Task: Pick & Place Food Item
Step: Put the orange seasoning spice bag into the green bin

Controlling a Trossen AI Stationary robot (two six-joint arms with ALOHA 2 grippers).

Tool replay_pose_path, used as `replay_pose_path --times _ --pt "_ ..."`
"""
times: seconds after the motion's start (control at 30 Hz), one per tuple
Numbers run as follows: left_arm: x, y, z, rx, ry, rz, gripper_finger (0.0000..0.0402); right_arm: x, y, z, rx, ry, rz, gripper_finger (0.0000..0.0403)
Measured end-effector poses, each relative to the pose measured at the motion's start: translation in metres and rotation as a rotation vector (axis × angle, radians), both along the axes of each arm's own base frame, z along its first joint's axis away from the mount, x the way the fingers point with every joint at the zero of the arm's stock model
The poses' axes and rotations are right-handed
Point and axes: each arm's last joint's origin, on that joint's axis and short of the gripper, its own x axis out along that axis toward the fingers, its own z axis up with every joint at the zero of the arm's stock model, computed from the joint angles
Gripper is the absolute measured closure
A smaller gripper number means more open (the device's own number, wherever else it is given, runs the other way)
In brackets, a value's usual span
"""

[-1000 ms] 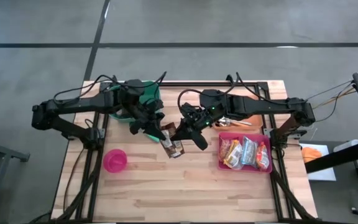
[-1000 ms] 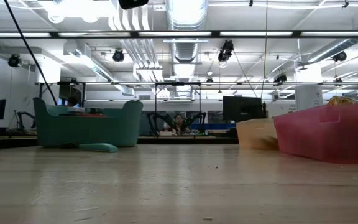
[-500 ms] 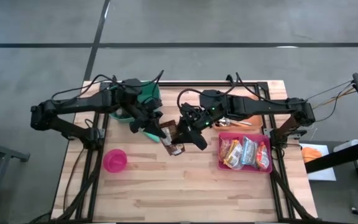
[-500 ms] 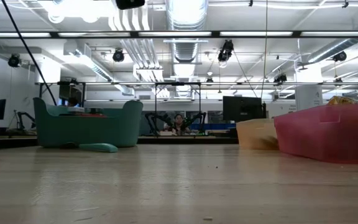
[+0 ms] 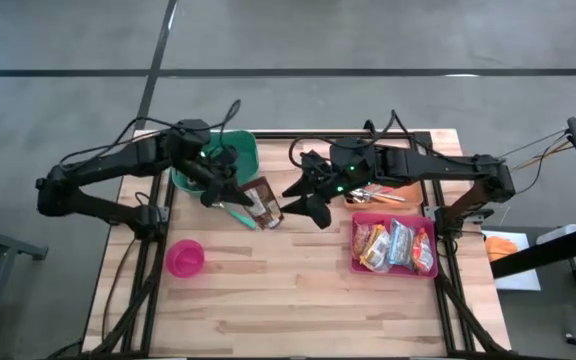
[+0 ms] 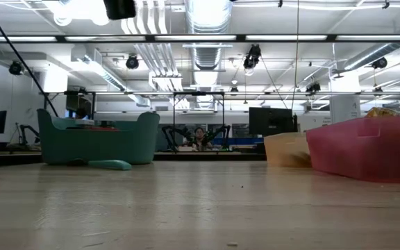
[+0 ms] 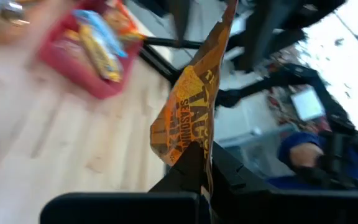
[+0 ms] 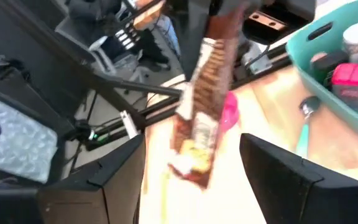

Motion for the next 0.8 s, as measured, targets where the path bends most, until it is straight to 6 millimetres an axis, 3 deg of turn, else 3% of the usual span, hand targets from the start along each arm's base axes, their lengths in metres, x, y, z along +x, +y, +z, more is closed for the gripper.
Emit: replay_pose_path --times 0.23,0.33,0.47,0.6,0.8 --pt "-0.026 0.014 -0.005 0.099 0.117 0.184 0.0401 -0.013 -0.002 0.012 0.028 -0.015 -0.083 0.0147" --pt "-0.038 0.026 -0.014 0.185 0.253 0.34 0.0401 -0.02 -0.003 0.019 0.039 -0.029 -0.196 0.0147" --pt "-0.05 0.04 -0.027 0.272 0.448 0.51 0.0401 -0.029 -0.003 0.027 0.0 -0.057 -0.222 0.0147" --pt "-0.055 0.052 -0.036 0.32 0.563 0.581 0.0401 -0.031 -0.003 0.027 -0.009 -0.051 -0.219 0.0147" --pt "-0.046 0.074 -0.053 0.396 0.672 0.617 0.0401 -0.032 -0.003 0.022 -0.022 -0.024 -0.215 0.0147"
